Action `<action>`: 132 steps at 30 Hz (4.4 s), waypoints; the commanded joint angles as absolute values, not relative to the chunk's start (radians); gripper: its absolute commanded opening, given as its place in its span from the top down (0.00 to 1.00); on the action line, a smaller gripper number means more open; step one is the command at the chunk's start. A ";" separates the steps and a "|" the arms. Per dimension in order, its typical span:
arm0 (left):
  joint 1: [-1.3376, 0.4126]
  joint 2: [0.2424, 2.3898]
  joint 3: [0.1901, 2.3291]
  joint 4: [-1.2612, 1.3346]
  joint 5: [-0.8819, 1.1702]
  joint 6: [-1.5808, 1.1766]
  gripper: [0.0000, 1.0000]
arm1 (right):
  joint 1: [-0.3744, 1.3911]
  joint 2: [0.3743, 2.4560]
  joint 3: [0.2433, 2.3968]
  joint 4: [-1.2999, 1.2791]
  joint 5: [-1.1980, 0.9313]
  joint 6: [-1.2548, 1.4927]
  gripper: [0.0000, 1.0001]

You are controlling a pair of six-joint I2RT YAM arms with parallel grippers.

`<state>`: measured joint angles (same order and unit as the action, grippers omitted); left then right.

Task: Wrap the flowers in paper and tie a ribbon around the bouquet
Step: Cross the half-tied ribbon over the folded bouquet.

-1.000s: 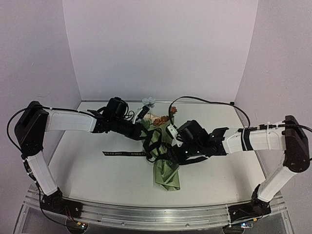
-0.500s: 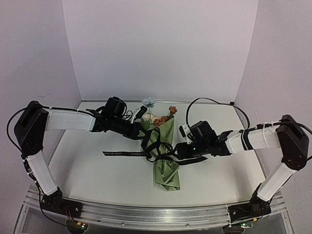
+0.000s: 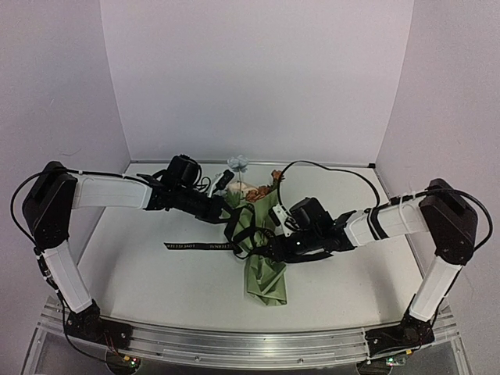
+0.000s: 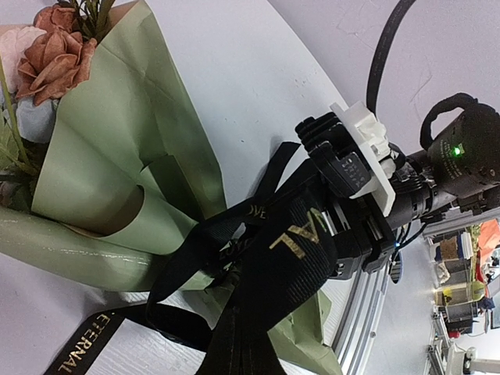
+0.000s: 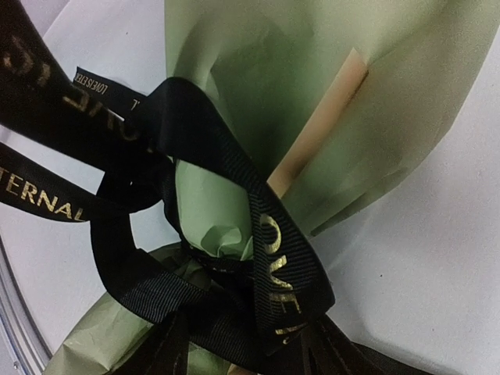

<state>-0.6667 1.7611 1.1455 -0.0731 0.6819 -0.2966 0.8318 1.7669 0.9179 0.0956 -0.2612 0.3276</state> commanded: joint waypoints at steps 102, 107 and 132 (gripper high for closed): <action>-0.642 1.699 0.995 -0.052 0.789 -0.335 1.00 | 0.870 1.441 0.824 -0.576 0.102 0.401 0.98; -0.698 1.676 0.965 -0.052 0.735 -0.344 1.00 | 0.885 1.430 0.805 -0.511 0.066 0.373 0.78; -0.687 1.642 0.981 -0.093 0.610 -0.370 1.00 | 0.899 1.652 1.059 -0.422 -0.121 0.194 0.44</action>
